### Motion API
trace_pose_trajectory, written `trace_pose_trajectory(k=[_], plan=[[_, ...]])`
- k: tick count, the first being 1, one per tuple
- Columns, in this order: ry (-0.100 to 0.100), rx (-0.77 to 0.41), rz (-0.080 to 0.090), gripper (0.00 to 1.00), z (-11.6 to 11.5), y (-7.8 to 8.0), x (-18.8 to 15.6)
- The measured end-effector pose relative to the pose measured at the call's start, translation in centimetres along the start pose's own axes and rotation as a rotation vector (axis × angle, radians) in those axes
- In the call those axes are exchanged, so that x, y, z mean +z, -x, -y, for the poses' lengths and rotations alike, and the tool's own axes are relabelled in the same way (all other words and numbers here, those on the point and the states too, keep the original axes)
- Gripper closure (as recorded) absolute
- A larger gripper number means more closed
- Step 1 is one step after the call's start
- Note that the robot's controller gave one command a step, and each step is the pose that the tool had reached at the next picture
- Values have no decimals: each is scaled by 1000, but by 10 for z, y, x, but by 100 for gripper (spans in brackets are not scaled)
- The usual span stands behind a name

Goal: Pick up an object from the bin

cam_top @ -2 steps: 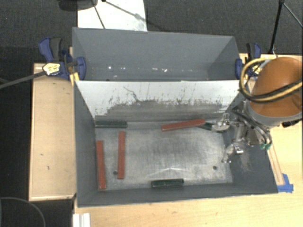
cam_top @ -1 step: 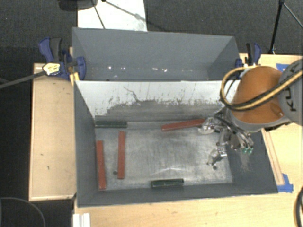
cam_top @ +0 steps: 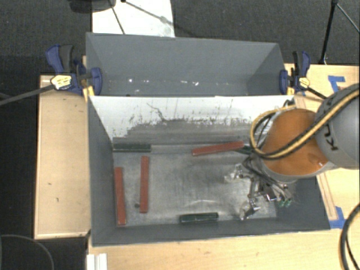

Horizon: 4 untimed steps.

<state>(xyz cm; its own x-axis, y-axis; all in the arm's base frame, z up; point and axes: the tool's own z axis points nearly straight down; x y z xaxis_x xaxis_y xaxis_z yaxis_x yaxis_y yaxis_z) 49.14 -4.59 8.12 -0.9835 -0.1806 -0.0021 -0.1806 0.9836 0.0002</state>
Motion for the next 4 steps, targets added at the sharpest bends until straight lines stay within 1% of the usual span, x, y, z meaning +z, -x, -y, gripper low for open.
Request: trace_pose_trajectory(k=[1,2,3,4], plan=[[1,180,6,100,-73,32,7],[0,178,7,0,-73,32,8],[0,177,7,0,-73,32,8],[-1,167,-4,0,-134,33,-38]])
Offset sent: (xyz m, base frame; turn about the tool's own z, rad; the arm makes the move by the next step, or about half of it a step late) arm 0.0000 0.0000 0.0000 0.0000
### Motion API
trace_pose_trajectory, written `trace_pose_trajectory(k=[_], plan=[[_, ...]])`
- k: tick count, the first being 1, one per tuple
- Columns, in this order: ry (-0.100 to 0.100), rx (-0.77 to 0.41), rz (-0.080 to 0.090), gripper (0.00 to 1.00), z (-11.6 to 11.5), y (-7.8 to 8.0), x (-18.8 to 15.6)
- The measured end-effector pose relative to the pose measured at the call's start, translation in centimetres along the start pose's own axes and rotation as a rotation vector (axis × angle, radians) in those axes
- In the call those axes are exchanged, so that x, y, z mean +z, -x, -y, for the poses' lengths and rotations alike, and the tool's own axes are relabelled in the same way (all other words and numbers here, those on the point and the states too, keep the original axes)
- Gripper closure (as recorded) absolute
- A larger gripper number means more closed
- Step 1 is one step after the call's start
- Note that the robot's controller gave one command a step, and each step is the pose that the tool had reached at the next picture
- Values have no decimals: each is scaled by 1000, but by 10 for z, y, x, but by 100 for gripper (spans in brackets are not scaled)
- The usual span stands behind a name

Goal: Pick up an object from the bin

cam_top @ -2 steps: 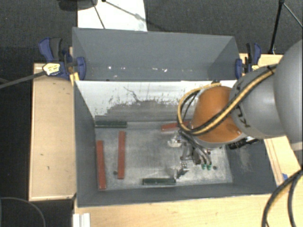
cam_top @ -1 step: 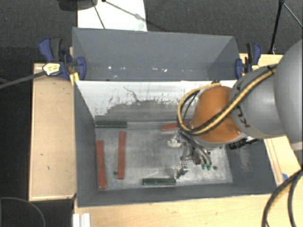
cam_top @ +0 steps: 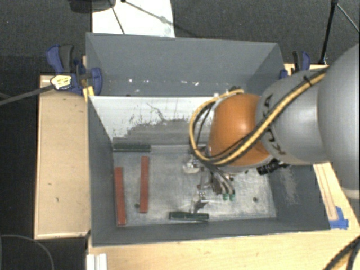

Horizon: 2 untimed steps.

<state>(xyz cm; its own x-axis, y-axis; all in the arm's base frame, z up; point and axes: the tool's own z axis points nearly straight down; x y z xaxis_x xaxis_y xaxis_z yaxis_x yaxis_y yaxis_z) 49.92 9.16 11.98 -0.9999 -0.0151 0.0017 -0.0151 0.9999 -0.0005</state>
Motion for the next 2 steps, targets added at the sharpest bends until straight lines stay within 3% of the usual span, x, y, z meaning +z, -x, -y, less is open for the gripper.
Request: trace_pose_trajectory(k=[1,2], plan=[[7,-10,11,0,-20,-6,-8],[1,-53,5,100,10,-22,44]])
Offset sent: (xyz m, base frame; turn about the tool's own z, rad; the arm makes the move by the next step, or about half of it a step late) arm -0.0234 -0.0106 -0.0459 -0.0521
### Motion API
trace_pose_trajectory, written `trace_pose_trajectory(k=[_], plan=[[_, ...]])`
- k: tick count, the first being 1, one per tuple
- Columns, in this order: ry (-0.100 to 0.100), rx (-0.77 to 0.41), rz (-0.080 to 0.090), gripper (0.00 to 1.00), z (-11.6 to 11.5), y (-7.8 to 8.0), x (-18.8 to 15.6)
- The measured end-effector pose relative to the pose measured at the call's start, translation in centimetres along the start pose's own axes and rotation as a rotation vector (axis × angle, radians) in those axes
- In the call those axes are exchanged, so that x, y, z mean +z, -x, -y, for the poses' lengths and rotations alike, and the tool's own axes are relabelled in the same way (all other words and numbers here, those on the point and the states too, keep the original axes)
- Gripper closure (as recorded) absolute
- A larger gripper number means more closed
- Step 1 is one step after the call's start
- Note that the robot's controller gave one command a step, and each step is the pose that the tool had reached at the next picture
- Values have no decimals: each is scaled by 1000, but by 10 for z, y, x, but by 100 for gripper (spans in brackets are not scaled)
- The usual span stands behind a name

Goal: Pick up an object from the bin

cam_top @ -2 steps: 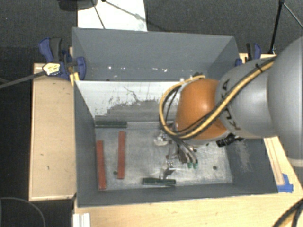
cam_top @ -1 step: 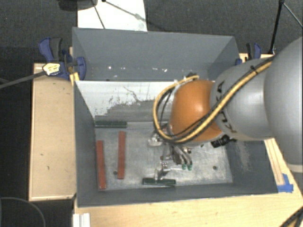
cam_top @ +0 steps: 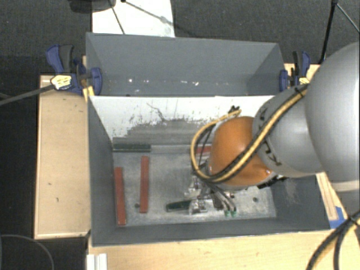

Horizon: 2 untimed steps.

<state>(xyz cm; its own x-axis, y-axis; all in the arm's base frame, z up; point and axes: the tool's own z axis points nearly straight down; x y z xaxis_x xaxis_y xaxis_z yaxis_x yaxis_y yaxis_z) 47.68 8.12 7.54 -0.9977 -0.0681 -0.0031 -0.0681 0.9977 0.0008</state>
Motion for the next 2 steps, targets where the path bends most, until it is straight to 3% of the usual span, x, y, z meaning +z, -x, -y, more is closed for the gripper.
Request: trace_pose_trajectory(k=[1,2], plan=[[0,-1,0,100,0,0,0],[0,-5,-6,100,-2,8,-47]])
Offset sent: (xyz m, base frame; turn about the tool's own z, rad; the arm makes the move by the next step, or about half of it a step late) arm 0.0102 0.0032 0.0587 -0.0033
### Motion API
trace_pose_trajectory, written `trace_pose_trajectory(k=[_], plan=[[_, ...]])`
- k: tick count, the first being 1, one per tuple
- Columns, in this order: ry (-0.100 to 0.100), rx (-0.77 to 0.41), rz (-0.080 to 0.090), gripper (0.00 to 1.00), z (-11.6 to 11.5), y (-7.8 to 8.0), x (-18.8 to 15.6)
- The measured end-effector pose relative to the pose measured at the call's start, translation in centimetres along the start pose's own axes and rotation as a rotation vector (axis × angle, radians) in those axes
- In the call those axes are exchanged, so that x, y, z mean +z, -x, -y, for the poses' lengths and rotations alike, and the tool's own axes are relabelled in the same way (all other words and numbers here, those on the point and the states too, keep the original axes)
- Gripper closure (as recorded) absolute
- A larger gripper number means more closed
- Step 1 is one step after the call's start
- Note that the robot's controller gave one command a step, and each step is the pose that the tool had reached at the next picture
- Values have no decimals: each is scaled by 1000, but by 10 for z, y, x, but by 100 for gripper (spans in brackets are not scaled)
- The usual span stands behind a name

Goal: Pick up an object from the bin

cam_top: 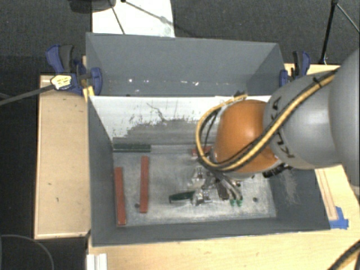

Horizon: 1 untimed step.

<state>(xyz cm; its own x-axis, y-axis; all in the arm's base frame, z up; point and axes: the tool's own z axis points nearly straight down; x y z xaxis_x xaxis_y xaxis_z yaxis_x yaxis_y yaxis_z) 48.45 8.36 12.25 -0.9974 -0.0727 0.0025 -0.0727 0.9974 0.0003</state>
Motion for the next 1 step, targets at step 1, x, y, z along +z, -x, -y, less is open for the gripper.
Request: trace_pose_trajectory(k=[1], plan=[[0,-3,5,100,7,3,-101]])
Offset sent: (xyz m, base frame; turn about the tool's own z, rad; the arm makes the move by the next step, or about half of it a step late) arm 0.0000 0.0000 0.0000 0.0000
